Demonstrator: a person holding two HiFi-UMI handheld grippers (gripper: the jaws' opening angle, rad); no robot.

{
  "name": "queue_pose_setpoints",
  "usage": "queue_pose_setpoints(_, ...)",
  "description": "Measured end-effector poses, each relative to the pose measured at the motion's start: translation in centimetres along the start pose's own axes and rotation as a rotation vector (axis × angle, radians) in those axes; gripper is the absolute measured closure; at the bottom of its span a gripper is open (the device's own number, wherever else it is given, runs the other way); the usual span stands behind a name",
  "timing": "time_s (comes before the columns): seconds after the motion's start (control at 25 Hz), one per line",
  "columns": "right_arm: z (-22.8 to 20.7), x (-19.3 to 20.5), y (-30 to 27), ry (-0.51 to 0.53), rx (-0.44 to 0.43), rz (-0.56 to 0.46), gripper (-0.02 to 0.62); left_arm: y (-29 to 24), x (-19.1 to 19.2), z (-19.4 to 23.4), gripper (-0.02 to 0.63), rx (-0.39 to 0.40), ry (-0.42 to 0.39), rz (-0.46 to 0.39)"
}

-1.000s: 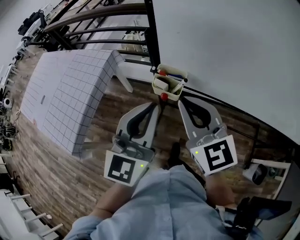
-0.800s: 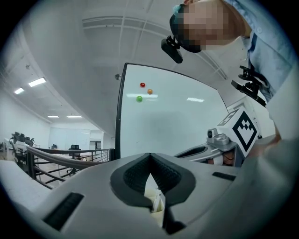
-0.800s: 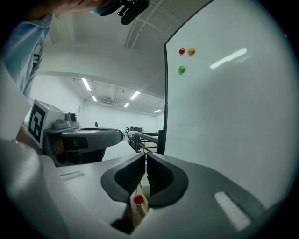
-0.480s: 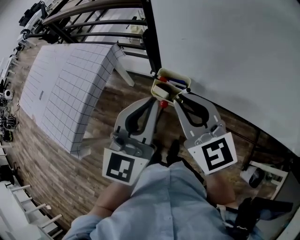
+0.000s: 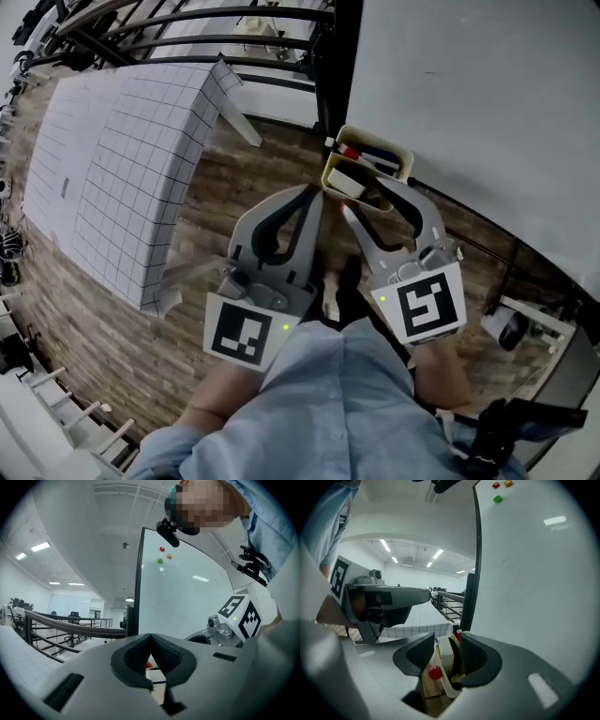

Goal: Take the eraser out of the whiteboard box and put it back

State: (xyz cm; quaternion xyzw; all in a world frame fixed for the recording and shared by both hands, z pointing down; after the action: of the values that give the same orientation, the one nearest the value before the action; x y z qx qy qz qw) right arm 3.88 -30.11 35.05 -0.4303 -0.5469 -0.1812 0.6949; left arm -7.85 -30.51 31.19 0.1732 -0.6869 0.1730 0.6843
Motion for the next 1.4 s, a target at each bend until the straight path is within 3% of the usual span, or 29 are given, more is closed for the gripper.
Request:
queue_pose_setpoints(0.4,-0.2,2.3,-3.5,-0.016,0.015,0.171,0.407,-2.6,2.6,2.8,0.607,0.051,0.034,0.048)
queue_pose_setpoints(0.64,-0.1,3.1,-4.7,0.045,0.099,0.266,0.414,-3.5,3.6,2.9,0.607,0.080,0.054,0.058)
queue_pose_setpoints(1.08,-0.2,2.9,-4.7,0.011,0.055,0.264,0.456,-3.3,3.3,3.3,0.607,0.086,0.052,0.058)
queue_pose_setpoints(1.4,-0.4,0.3,-2.2,-0.021,0.067,0.125,0.468,-2.0,1.3,2.7,0.607,0.073,0.027,0.029)
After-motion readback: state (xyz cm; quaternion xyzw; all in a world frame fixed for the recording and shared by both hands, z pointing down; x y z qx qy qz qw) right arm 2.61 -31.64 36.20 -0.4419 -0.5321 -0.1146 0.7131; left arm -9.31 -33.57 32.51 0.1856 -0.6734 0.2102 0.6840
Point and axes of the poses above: the fingertips, and each gripper's own axes: y backward along the fingers, z to its left, x out of its underside, the point moved 6 cm from there along y, backward along the fingers, and after that the axes turned 15 degrees about -x, right-handed, at the moved point
